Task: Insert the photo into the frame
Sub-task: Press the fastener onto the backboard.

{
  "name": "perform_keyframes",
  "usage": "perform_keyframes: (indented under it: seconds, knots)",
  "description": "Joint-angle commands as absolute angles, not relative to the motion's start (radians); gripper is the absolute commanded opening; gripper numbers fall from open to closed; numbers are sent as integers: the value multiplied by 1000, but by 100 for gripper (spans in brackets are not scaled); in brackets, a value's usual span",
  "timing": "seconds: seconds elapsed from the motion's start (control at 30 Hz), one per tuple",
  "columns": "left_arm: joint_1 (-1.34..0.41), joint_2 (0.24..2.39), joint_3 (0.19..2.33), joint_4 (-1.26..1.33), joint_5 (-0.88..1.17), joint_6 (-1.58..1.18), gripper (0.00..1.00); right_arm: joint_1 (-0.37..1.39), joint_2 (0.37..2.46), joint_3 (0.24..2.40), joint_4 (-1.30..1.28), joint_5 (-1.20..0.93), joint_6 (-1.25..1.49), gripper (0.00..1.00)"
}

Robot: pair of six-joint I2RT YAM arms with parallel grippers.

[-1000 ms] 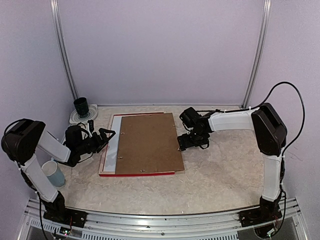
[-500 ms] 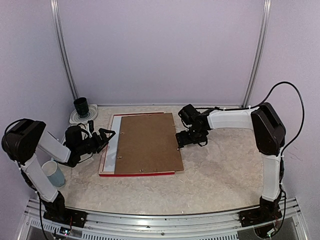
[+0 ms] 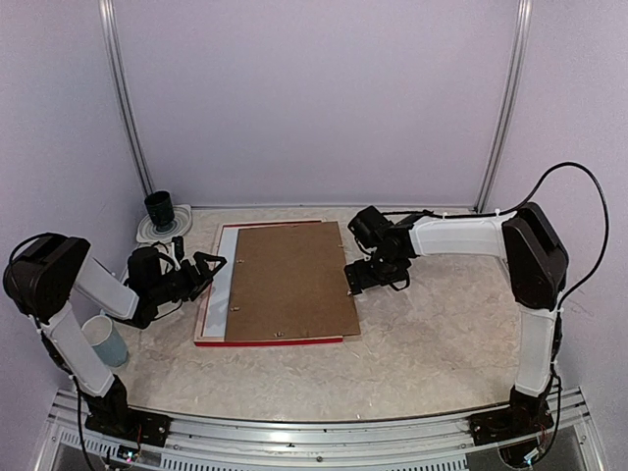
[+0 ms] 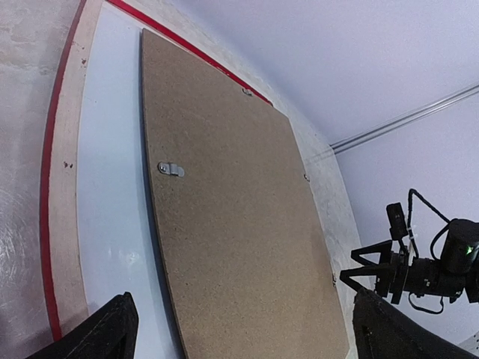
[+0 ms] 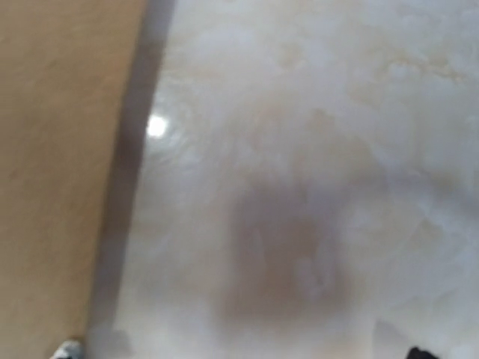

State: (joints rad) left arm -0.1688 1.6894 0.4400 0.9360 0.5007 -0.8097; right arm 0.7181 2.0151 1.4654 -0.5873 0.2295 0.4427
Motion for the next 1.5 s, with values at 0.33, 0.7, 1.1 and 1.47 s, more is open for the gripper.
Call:
perform_keyframes:
  seconds: [0.33, 0.7, 1.1, 1.47]
  knots:
    - [-158, 1700, 426, 983, 525, -821, 99, 741, 1994, 1437, -581, 240, 448, 96]
    - [-156, 1699, 423, 987, 528, -824, 99, 741, 2030, 1467, -565, 218, 437, 97]
    - [-156, 1703, 422, 995, 531, -828, 99, 741, 2052, 1480, -549, 216, 427, 97]
    - [-156, 1703, 420, 999, 532, -830, 99, 741, 2059, 1538, -556, 226, 406, 97]
